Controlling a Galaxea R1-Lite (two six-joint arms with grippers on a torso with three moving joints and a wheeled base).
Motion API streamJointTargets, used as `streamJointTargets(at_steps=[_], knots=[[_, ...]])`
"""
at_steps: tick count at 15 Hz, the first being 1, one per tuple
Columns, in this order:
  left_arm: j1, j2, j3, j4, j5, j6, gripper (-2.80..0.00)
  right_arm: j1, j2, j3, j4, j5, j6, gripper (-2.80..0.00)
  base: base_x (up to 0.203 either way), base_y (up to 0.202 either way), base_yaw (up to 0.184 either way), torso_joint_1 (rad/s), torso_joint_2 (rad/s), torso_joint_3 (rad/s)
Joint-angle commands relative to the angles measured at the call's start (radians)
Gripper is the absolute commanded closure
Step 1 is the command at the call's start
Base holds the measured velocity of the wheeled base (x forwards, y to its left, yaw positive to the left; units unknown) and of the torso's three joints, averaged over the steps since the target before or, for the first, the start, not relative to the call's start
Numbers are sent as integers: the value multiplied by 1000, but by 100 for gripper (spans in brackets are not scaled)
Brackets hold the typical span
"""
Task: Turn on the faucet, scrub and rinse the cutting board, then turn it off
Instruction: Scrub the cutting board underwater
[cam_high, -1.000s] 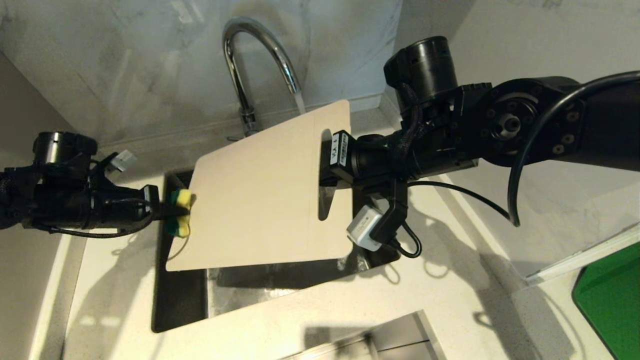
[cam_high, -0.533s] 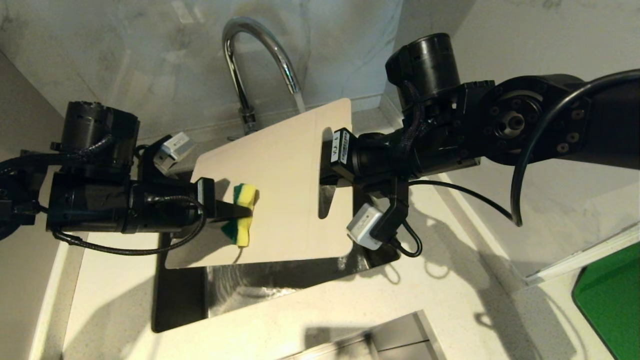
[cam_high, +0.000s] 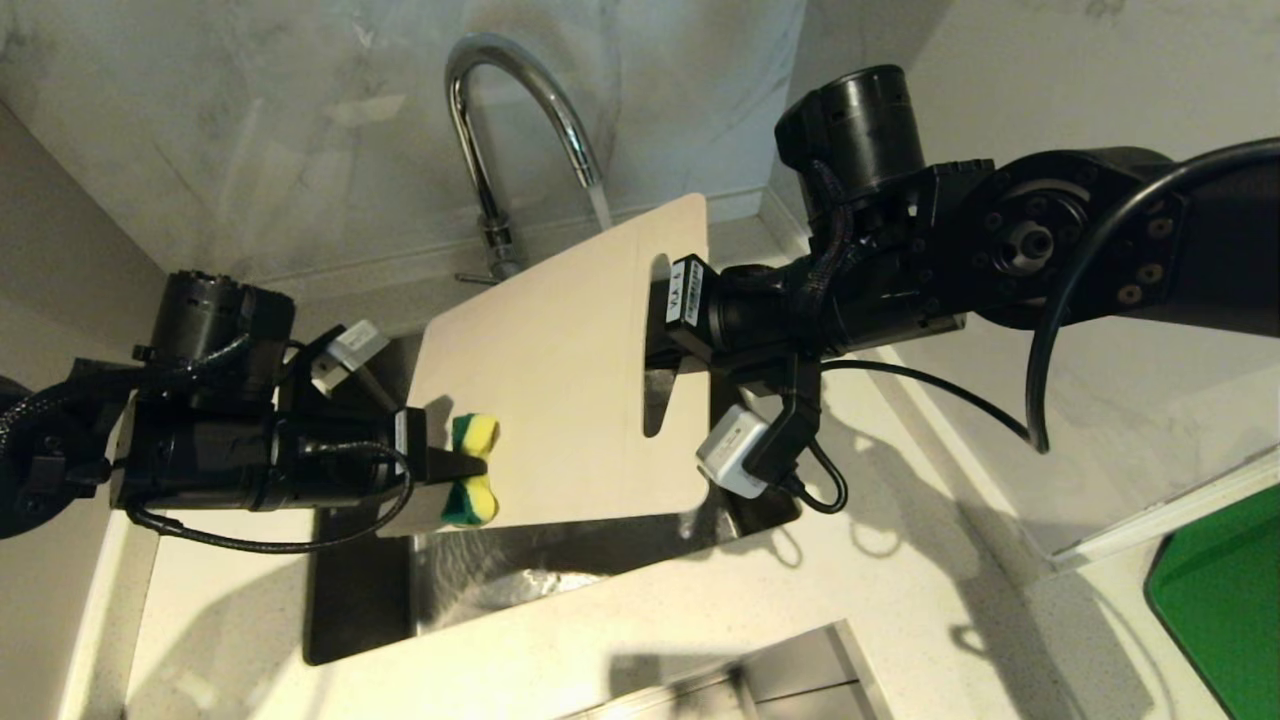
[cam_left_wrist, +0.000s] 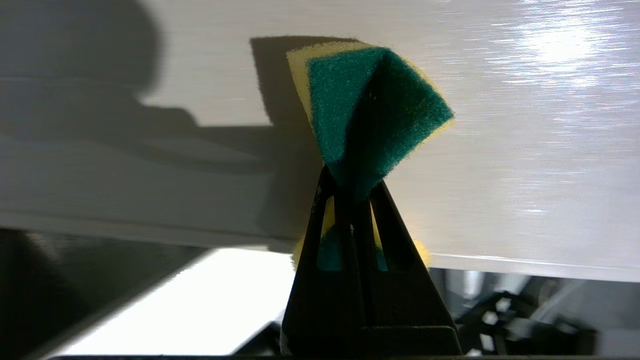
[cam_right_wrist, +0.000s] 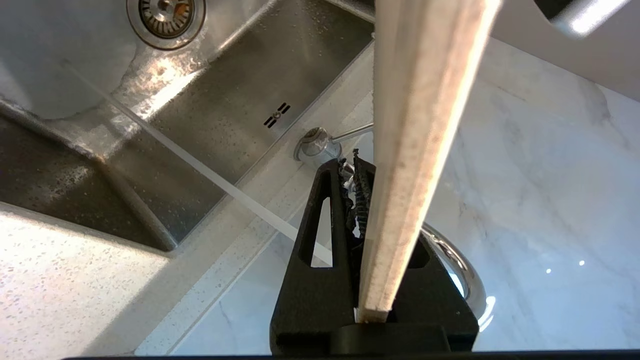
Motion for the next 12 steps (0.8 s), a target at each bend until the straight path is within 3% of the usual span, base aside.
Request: streamJointTargets(at_steps=[1, 4, 8, 12], knots=[[84, 30, 92, -58, -5, 55, 0, -1, -6, 0, 2, 5, -14, 0, 0, 0, 0, 0, 0, 0], [229, 77, 184, -164, -44, 134, 0, -1, -9, 0, 2, 5, -12, 0, 0, 0, 0, 0, 0, 0], [418, 131, 218, -190, -132, 245, 0, -1, -20, 22, 0, 5, -12, 0, 0, 0, 0, 0, 0, 0], [428, 89, 203, -191, -162, 251, 0, -8, -20, 41, 0, 5, -12, 0, 0, 0, 0, 0, 0, 0]])
